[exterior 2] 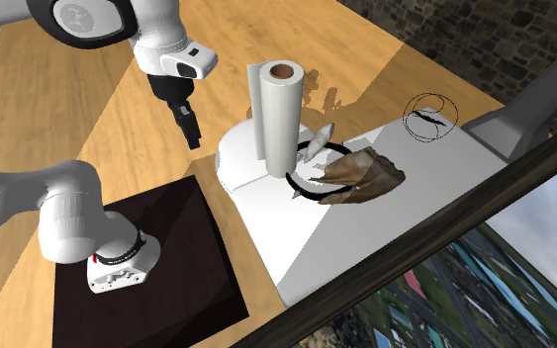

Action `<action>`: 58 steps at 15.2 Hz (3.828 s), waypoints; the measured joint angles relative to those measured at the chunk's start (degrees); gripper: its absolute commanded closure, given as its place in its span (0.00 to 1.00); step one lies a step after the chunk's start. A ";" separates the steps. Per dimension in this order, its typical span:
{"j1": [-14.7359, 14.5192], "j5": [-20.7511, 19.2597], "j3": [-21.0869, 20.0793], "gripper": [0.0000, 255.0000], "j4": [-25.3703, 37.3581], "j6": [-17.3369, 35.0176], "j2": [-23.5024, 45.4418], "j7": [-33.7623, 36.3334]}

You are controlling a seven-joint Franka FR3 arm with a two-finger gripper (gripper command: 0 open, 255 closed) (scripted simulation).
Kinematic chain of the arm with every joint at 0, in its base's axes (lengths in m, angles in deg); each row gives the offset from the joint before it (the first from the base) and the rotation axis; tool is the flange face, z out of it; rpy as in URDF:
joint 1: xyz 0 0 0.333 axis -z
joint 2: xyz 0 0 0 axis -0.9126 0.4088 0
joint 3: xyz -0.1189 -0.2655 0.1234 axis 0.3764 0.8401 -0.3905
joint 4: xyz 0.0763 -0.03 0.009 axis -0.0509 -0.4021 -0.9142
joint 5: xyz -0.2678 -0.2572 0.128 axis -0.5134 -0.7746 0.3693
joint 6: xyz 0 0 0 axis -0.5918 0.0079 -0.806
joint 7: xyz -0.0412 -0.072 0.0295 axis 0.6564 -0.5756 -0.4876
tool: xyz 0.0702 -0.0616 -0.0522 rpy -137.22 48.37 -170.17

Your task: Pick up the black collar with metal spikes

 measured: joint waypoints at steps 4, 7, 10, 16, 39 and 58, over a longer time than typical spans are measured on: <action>0.99 -0.33 0.55 0.00 3.36 1.20 4.25 0.75; 2.31 -0.83 1.53 0.00 8.23 2.76 10.24 1.55; 3.61 -1.25 2.72 0.00 13.20 4.31 16.27 2.21; 5.69 -1.32 4.79 0.00 25.71 4.34 27.88 3.93; 10.57 1.22 9.93 1.00 51.67 4.65 52.15 5.92; 10.90 1.96 9.96 1.00 64.66 -4.75 55.99 5.81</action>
